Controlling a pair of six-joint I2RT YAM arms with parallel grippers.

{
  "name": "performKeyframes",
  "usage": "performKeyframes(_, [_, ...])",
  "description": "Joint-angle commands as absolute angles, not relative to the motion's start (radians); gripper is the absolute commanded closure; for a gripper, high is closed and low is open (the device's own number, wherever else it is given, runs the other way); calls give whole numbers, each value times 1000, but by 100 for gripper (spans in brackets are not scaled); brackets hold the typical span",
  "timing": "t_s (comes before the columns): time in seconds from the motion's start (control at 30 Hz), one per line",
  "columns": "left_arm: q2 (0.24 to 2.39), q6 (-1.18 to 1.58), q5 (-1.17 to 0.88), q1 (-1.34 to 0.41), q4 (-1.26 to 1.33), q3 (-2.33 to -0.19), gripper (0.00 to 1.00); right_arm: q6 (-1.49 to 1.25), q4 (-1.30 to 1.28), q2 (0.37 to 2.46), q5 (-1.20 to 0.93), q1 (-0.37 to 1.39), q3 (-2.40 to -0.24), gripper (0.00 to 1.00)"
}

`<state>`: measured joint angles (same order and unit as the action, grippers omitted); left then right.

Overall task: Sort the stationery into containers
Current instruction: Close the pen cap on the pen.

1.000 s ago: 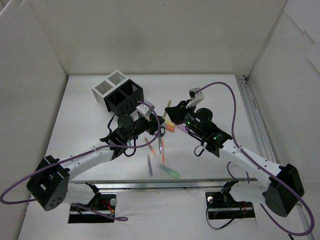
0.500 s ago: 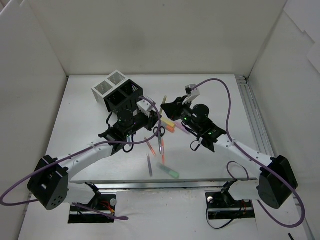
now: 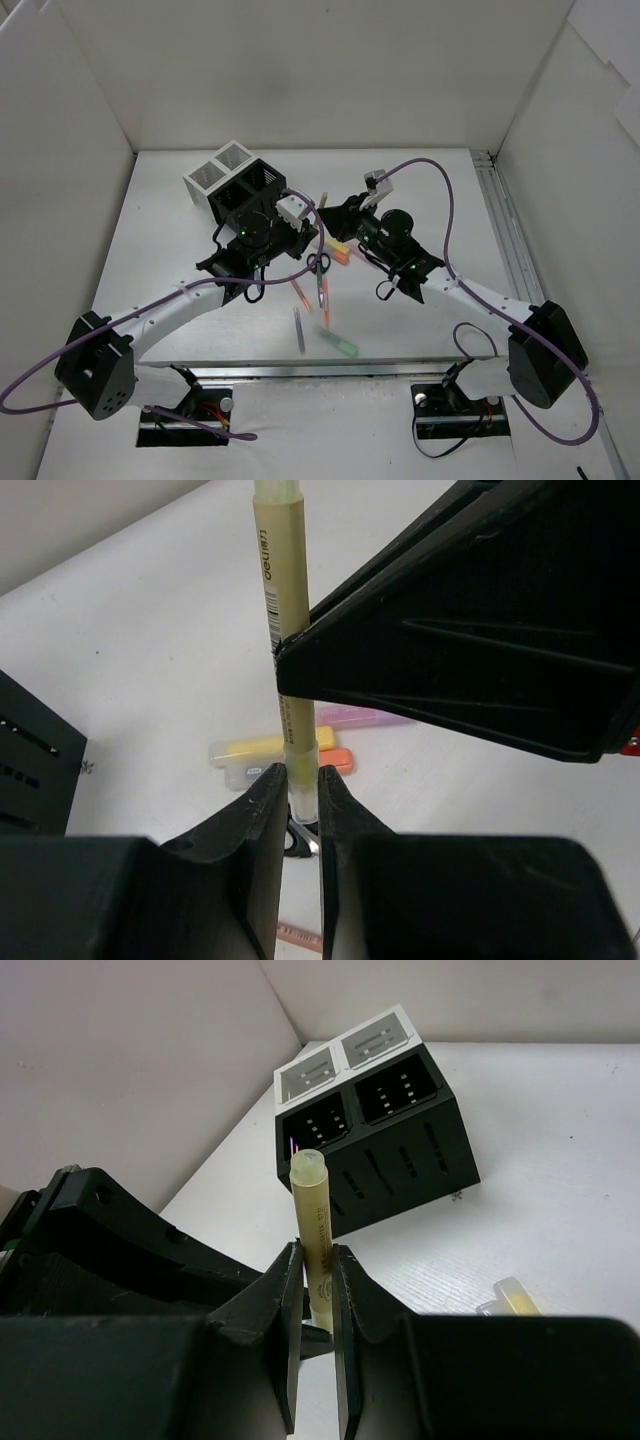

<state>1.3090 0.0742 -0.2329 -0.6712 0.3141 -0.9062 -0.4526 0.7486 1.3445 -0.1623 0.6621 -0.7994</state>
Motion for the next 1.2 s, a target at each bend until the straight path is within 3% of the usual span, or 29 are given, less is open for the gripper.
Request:
performKeyframes(0.0, [1169, 32, -241, -670, 873, -1124, 100, -483, 400, 1443, -385, 756, -719, 100])
performKeyframes(0.33, [1120, 0, -222, -670, 864, -1150, 100, -459, 351, 1502, -397, 805, -741, 100])
performKeyframes(0.57, [1114, 5, -228, -670, 825, -1121, 100, -454, 370, 1422, -362, 810, -756, 100])
performKeyframes(1.0, [1098, 8, -336, -718, 707, -959, 100, -463, 224, 1296, -152, 741, -914, 100])
performKeyframes(1.17, [1082, 0, -360, -741, 634, -959, 93, -459, 212, 1272, -49, 730, -945, 100])
